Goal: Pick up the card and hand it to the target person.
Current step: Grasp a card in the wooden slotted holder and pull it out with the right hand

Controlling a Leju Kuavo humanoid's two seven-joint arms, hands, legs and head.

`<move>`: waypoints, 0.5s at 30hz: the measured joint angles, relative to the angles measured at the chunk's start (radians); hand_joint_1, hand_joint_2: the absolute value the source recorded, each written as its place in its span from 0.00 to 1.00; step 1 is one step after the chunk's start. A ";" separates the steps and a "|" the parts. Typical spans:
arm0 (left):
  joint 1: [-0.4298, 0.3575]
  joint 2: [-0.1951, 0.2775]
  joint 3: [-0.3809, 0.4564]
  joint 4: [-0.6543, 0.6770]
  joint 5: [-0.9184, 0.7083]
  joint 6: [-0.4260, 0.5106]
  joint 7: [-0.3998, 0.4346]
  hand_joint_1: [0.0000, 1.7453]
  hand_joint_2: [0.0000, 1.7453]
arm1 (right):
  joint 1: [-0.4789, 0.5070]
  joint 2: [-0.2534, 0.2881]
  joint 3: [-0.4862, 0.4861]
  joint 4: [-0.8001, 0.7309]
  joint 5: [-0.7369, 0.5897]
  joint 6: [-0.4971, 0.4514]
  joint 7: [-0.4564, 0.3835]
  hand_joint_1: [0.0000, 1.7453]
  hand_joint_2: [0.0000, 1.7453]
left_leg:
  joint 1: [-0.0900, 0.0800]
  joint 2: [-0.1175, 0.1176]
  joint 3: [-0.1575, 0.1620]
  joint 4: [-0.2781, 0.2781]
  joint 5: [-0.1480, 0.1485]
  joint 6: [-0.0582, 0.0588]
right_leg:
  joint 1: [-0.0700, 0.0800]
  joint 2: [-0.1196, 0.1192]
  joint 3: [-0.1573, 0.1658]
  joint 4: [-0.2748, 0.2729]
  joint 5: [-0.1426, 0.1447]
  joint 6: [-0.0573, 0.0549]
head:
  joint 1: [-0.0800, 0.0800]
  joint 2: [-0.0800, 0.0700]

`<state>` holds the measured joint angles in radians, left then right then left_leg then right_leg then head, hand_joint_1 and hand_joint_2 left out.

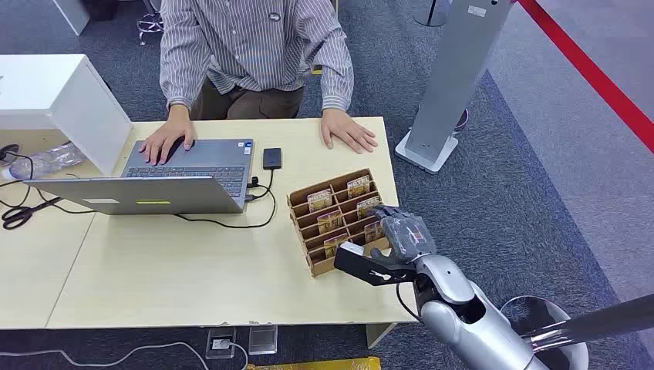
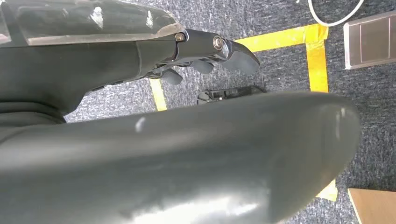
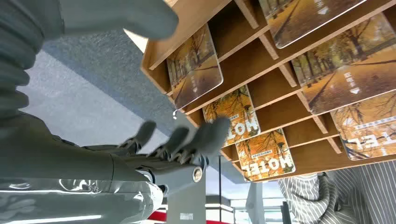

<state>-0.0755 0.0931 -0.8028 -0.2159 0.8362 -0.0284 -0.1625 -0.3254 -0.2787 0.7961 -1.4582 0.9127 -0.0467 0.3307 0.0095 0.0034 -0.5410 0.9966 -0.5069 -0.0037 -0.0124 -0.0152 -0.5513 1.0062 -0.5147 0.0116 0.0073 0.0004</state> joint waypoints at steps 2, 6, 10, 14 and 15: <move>0.000 0.000 0.000 0.000 0.000 0.000 0.000 0.00 0.00 | -0.001 0.001 0.000 0.004 0.000 -0.001 -0.002 0.49 1.00 | 0.000 0.000 0.000 0.000 0.000 0.000 | 0.000 0.000 0.000 0.000 0.000 0.000 | 0.000 0.000; 0.000 0.000 -0.003 0.000 0.000 0.001 0.000 0.00 0.00 | -0.004 0.008 0.001 0.017 -0.001 -0.004 -0.006 0.47 1.00 | 0.000 0.000 0.000 0.000 0.000 0.000 | 0.000 0.000 0.000 0.000 0.000 0.000 | 0.000 0.000; 0.000 0.000 -0.006 0.000 0.001 0.002 0.000 0.00 0.00 | -0.011 0.013 0.002 0.029 -0.002 -0.006 -0.006 0.42 1.00 | 0.000 0.000 0.000 0.000 0.000 0.000 | 0.000 0.000 0.000 0.000 0.000 0.000 | 0.000 0.000; 0.000 0.000 -0.012 0.000 0.003 0.002 0.000 0.00 0.00 | -0.013 0.016 0.002 0.040 -0.006 -0.005 -0.005 0.37 1.00 | 0.000 0.000 0.000 0.000 0.000 0.000 | 0.000 0.000 0.000 0.000 0.000 0.000 | 0.001 0.000; 0.000 0.000 -0.014 0.000 0.003 0.002 0.000 0.00 0.00 | -0.013 0.016 0.002 0.043 -0.007 -0.005 -0.003 0.37 1.00 | 0.000 0.000 0.000 0.000 0.000 0.000 | 0.000 0.000 0.000 0.000 0.000 0.000 | 0.001 0.000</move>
<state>-0.0759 0.0931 -0.8166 -0.2160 0.8395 -0.0268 -0.1625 -0.3384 -0.2626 0.7981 -1.4150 0.9057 -0.0519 0.3274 0.0095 0.0034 -0.5410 0.9966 -0.5069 -0.0037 -0.0124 -0.0152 -0.5512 1.0062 -0.5147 0.0116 0.0080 0.0001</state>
